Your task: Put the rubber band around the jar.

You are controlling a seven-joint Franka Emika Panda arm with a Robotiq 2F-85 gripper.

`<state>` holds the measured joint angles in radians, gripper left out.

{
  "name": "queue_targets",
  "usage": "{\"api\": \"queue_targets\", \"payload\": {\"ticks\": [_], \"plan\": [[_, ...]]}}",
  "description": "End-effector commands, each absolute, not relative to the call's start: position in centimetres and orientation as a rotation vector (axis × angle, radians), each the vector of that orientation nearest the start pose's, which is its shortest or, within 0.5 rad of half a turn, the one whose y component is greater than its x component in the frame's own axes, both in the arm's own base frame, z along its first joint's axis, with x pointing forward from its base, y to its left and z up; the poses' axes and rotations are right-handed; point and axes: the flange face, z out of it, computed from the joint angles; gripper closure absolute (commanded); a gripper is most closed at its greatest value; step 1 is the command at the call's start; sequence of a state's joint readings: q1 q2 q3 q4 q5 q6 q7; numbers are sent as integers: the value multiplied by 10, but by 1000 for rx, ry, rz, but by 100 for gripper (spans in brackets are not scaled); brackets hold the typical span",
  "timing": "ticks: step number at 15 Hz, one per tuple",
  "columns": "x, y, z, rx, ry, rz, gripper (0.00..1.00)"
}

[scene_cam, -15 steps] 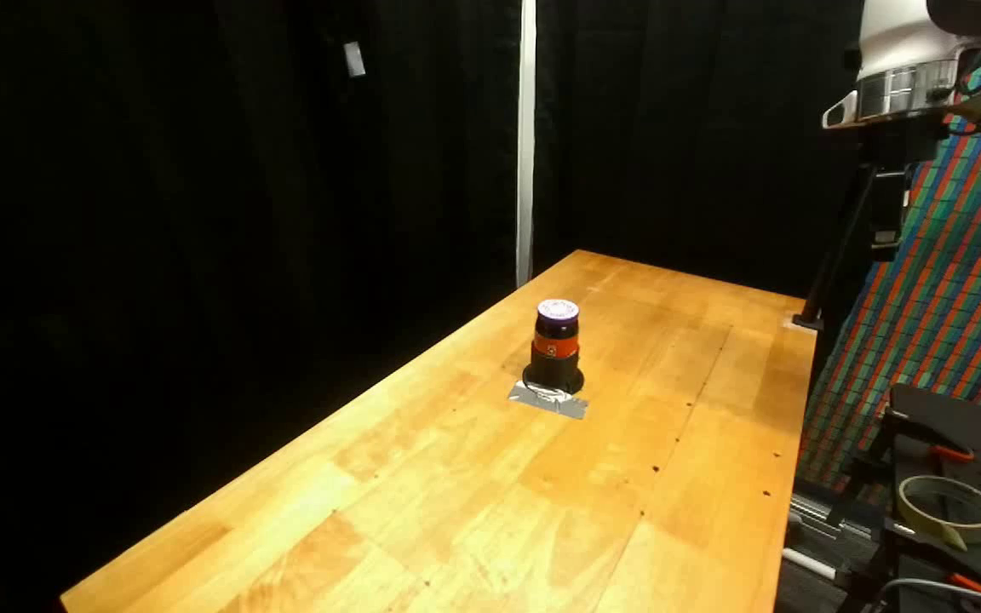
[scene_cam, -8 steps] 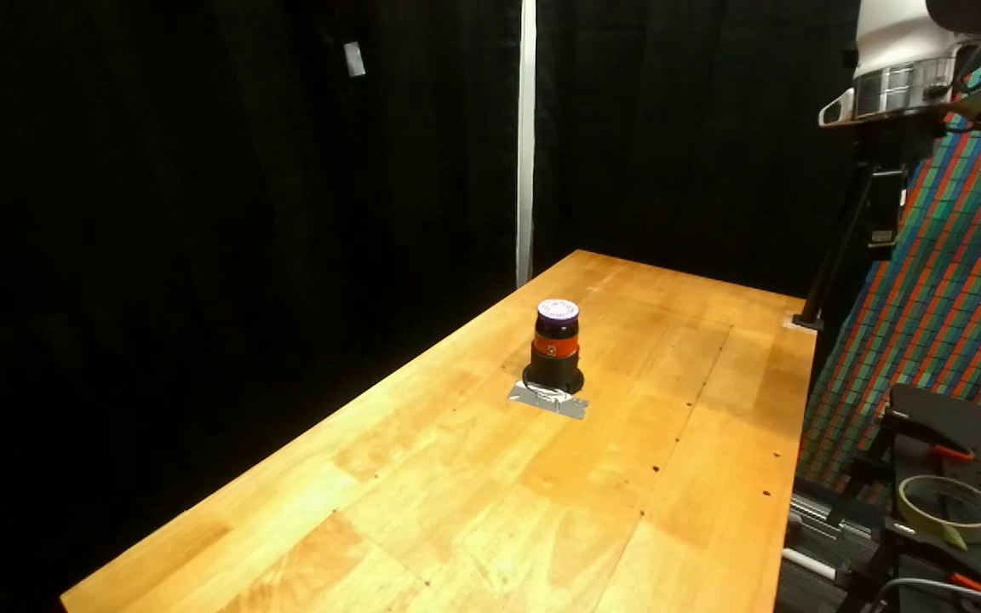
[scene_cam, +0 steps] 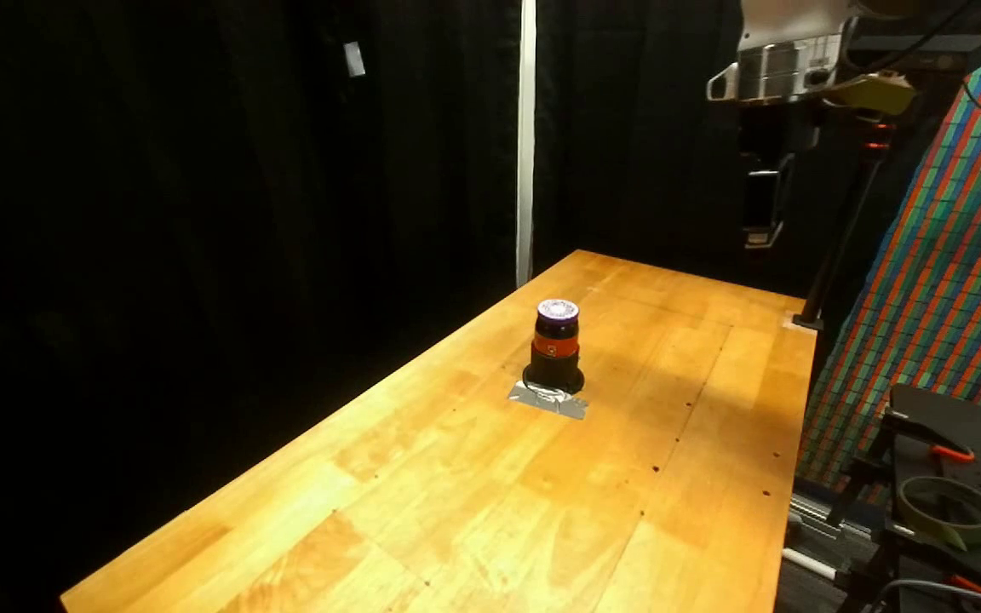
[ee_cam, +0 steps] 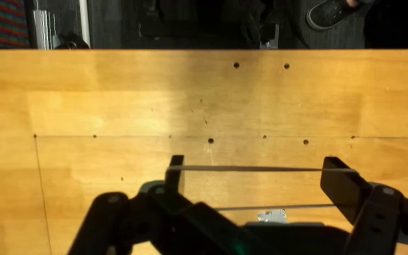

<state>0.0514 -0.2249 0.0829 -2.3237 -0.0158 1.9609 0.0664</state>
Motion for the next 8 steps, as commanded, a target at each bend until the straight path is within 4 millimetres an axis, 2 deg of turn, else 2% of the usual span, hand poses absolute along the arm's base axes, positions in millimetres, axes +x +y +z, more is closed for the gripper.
{"api": "queue_targets", "payload": {"ticks": [1, 4, 8], "plan": [[525, 104, 407, -3194, -143, 81, 0], [573, 123, 386, -3183, -125, -85, 0], [622, 126, 354, -3183, -92, -207, 0]]}}
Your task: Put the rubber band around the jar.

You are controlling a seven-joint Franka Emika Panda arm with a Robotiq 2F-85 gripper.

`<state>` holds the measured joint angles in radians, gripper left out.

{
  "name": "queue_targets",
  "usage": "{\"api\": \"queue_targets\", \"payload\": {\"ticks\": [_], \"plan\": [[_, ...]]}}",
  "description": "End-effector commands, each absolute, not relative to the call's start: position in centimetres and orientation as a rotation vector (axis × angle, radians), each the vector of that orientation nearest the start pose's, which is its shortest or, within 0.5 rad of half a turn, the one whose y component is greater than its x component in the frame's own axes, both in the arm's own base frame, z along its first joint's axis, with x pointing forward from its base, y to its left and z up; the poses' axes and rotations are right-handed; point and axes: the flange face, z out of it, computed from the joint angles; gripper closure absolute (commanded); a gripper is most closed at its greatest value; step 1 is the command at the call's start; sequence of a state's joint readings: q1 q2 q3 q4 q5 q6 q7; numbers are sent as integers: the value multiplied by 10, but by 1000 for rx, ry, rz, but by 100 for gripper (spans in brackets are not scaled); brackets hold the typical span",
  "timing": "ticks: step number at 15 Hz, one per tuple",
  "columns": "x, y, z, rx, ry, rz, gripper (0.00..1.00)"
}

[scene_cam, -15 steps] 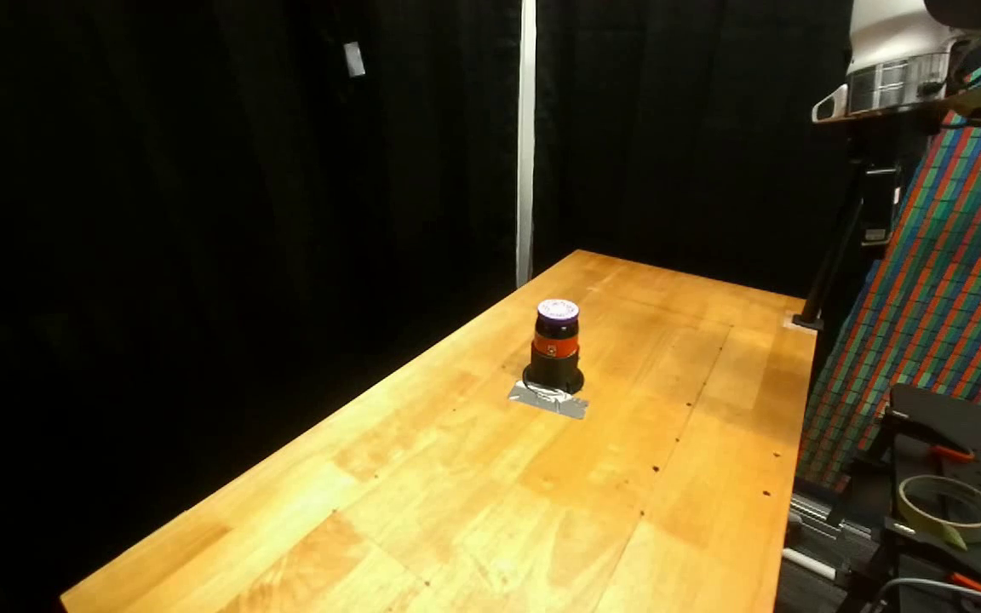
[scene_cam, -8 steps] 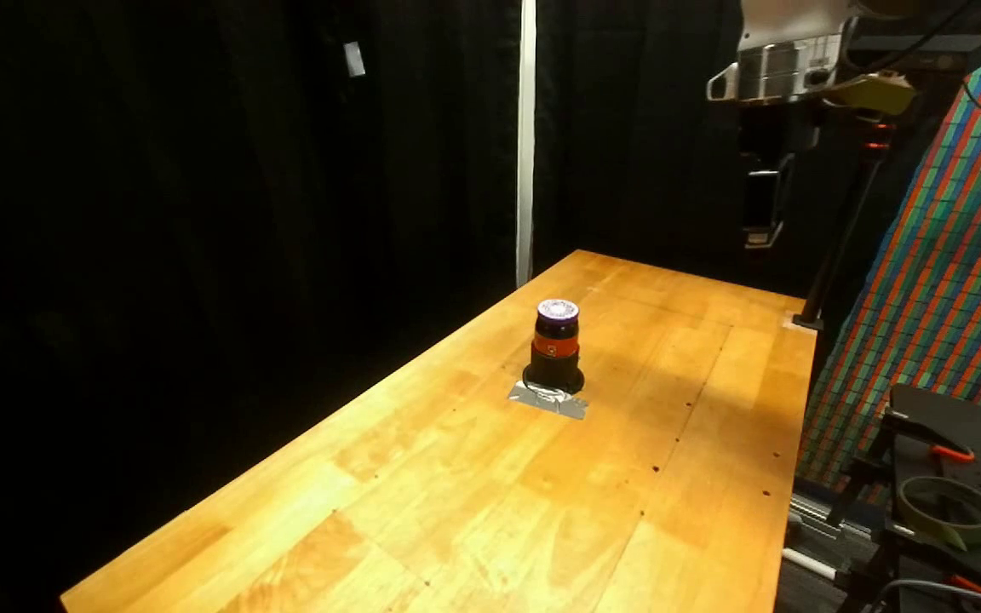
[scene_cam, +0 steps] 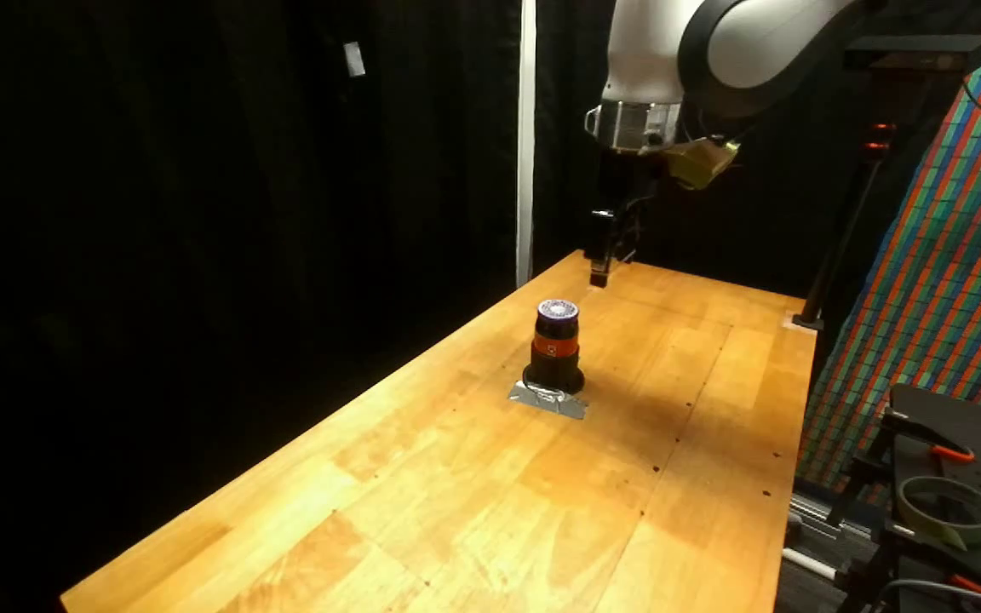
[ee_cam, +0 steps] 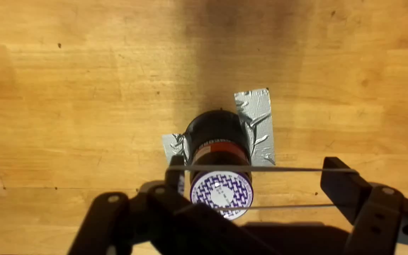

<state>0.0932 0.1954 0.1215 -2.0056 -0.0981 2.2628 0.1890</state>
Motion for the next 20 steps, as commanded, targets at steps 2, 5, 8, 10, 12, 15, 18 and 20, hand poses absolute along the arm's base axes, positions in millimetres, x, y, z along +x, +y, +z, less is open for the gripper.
{"api": "queue_targets", "payload": {"ticks": [2, 5, 8, 10, 12, 15, 18, 20], "plan": [[641, 123, 340, -3176, -59, -232, 0], [662, 117, 325, -3183, -18, -270, 0], [678, 113, 307, -3193, 18, -264, 0], [687, 112, 298, -3191, 44, -279, 0], [692, 113, 291, -3186, 63, -276, 0], [697, 115, 280, -3183, 71, -243, 0], [696, 112, 269, -3172, 72, -162, 0], [695, 109, 261, -3161, 85, -112, 0]]}}
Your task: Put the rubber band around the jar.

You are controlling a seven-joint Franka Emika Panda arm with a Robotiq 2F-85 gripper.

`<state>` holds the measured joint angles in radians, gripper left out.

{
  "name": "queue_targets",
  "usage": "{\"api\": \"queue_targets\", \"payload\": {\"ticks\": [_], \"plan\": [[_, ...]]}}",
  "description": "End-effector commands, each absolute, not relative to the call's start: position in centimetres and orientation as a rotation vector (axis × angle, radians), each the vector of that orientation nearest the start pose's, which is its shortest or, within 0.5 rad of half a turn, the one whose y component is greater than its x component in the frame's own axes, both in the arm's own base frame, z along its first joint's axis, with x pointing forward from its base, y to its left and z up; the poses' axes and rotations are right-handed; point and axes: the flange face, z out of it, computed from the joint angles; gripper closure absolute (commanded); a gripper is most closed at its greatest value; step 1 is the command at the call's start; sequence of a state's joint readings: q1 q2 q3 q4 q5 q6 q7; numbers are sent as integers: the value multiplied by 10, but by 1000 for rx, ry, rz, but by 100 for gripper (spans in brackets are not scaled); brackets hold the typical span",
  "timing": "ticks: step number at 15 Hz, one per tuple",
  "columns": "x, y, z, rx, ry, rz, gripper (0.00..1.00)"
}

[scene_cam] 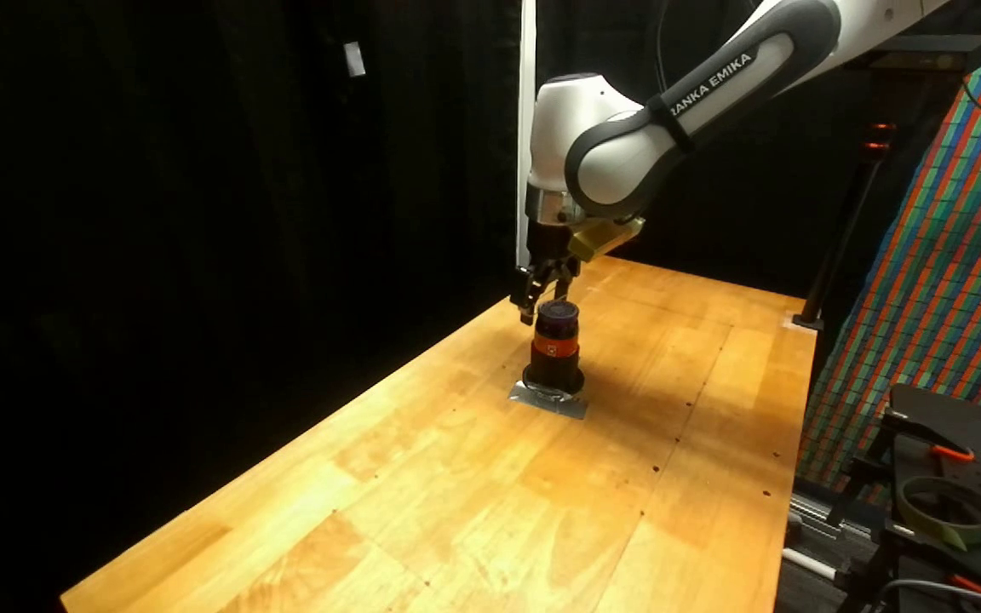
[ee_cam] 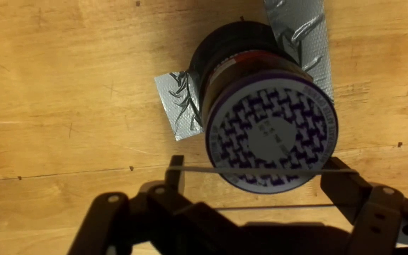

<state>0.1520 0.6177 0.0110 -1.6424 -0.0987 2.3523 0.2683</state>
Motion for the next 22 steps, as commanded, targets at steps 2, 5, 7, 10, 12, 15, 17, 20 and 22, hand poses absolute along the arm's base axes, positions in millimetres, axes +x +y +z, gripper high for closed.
{"api": "queue_targets", "payload": {"ticks": [2, 5, 7, 10, 12, 15, 17, 20, 22], "plan": [[694, 108, 255, -3156, 105, -66, 0], [689, 106, 249, -3147, 137, 30, 0], [683, 104, 252, -3148, 146, 99, 0], [674, 98, 262, -3135, 157, 207, 0], [670, 94, 267, -3114, 162, 265, 0], [661, 89, 265, -3063, 144, 382, 0], [655, 86, 258, -3030, 127, 442, 0], [647, 85, 247, -3008, 120, 489, 0], [644, 86, 240, -3021, 118, 467, 0]]}}
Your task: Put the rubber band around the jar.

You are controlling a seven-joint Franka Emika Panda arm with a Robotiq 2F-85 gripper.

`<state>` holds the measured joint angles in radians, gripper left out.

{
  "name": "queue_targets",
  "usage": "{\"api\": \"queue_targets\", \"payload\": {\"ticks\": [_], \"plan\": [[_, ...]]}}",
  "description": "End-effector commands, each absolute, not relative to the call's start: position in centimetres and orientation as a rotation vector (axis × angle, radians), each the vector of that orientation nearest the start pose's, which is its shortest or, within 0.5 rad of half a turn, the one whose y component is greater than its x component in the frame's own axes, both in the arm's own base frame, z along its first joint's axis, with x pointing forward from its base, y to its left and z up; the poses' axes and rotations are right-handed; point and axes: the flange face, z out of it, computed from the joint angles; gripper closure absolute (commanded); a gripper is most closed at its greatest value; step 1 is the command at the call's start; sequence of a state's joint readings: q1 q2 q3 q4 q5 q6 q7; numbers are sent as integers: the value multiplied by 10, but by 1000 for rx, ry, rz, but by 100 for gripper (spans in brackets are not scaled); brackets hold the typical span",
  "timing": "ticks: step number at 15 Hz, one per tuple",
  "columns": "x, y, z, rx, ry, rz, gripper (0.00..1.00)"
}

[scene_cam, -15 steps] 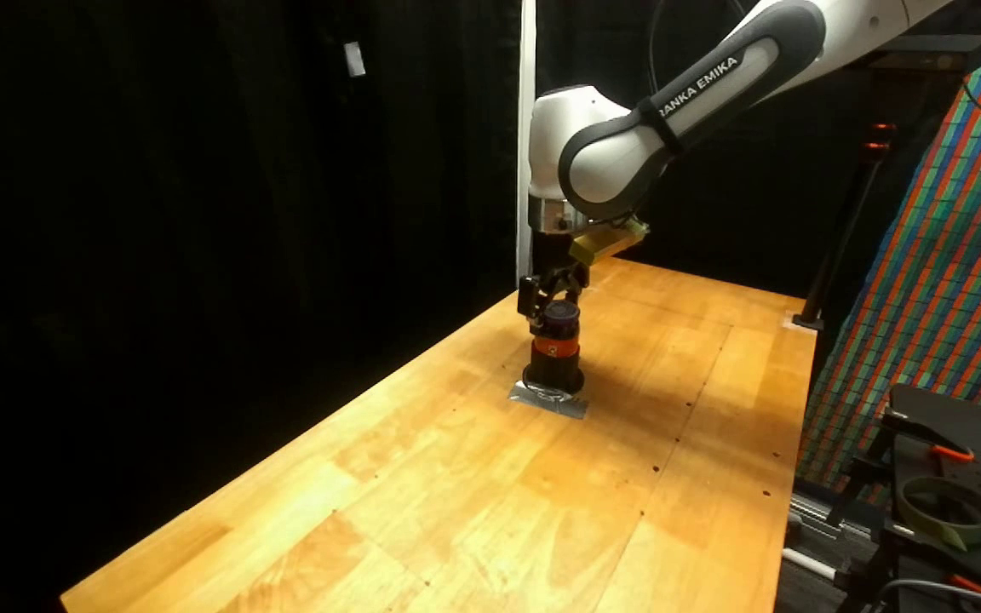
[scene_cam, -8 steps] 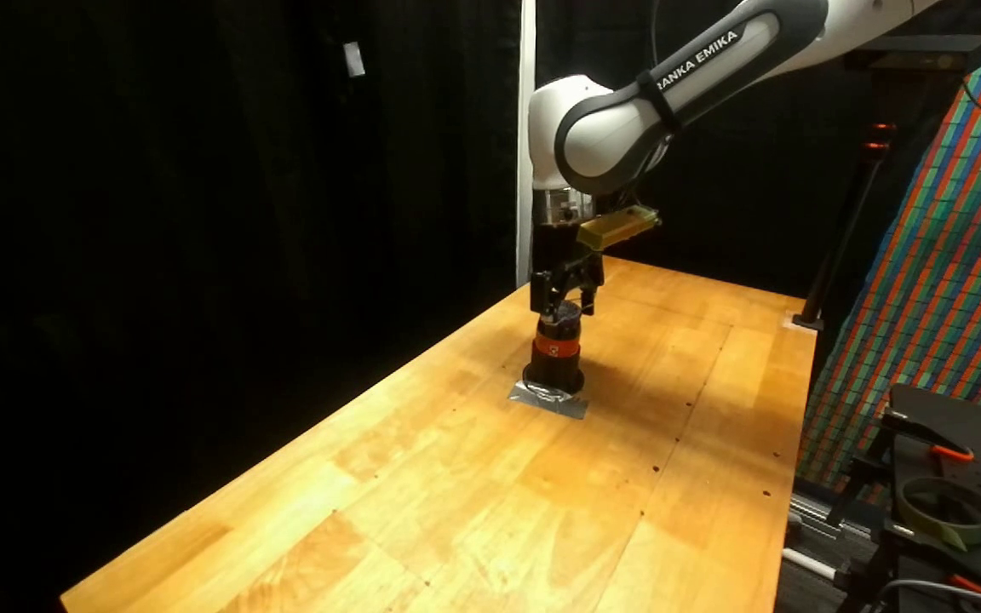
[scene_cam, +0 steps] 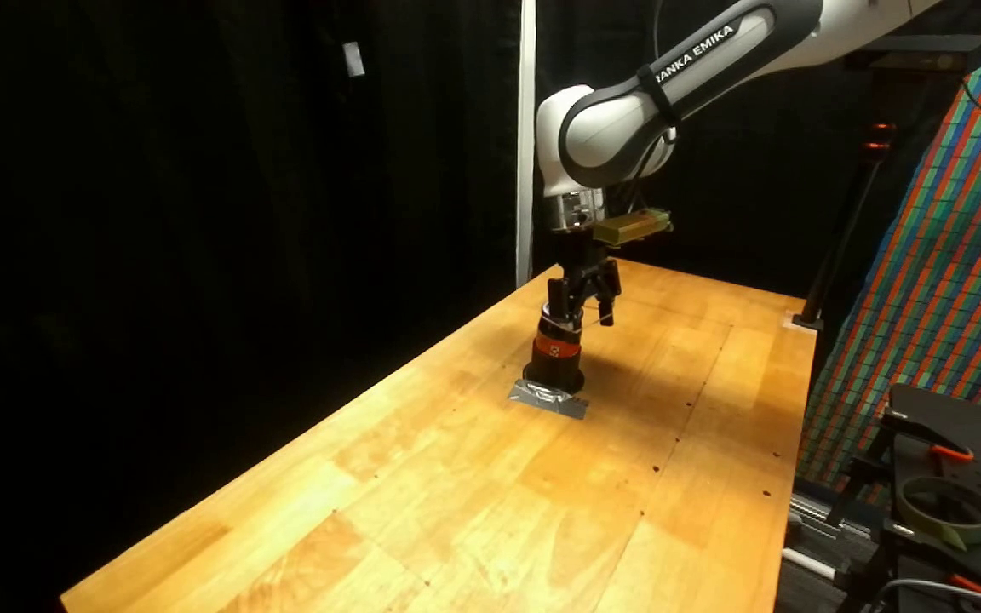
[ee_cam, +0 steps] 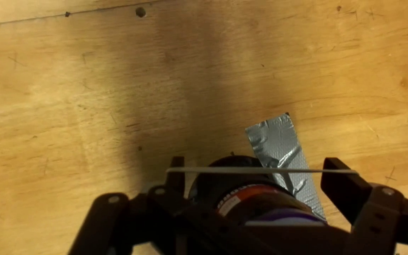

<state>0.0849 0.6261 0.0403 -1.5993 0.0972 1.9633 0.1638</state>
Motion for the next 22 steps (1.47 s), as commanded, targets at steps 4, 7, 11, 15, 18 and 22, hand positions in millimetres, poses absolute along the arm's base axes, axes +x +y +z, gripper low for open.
{"api": "queue_targets", "payload": {"ticks": [4, 7, 11, 15, 18, 22], "plan": [[640, 87, 228, -3039, 130, 397, 0], [635, 86, 225, -3050, 127, 355, 0], [615, 80, 234, -3054, 125, 259, 42], [579, 73, 241, -3056, 103, 167, 73], [553, 68, 242, -3059, 94, 14, 87], [519, 64, 245, -3038, 80, -265, 89]]}}
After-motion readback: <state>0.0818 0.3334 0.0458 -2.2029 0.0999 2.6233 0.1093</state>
